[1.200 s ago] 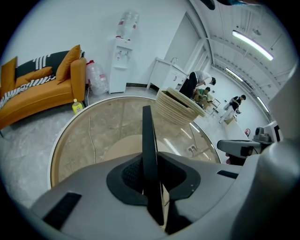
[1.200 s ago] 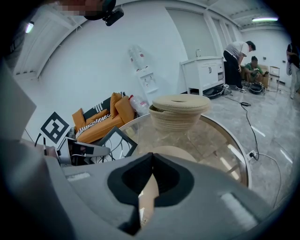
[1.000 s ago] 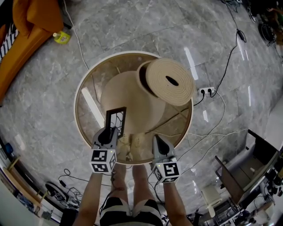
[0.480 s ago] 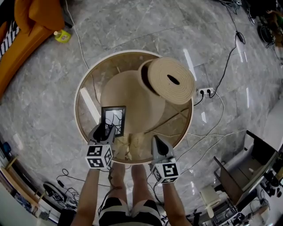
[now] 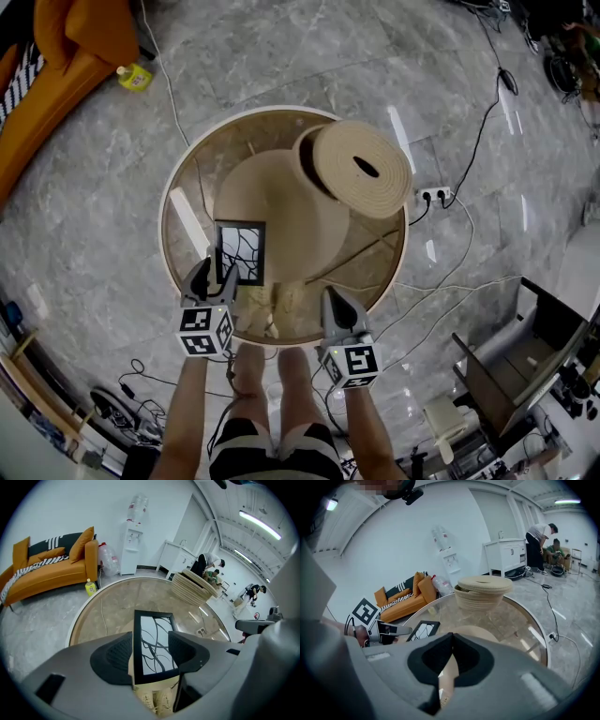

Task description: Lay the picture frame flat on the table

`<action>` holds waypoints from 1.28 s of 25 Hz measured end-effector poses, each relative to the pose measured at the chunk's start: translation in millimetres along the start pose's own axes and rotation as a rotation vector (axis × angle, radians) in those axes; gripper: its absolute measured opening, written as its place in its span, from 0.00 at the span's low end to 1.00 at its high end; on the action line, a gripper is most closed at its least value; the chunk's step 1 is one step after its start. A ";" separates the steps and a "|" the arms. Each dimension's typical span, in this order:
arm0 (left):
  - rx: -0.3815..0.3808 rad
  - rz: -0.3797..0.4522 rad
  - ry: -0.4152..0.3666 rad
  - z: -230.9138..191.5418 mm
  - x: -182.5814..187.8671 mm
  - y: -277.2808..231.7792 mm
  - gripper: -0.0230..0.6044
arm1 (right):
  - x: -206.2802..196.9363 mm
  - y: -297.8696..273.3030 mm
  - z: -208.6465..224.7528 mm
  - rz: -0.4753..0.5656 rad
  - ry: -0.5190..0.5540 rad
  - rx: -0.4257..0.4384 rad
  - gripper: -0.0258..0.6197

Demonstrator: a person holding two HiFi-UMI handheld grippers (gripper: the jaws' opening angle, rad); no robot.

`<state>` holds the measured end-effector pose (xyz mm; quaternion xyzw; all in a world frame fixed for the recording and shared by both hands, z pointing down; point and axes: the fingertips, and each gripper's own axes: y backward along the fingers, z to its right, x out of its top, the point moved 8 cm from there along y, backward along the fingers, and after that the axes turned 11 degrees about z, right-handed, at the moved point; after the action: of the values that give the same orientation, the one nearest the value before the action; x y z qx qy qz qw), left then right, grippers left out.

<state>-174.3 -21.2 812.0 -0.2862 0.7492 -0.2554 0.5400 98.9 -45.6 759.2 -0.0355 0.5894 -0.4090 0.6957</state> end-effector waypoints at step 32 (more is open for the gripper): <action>-0.191 0.374 -0.312 138.8 260.1 275.1 0.33 | 277.8 163.1 -127.8 0.355 0.116 0.043 0.04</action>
<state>-149.6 -20.5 409.5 -0.2282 0.7175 -0.0319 0.6573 68.2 -51.8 414.1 0.1076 0.6166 -0.2937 0.7224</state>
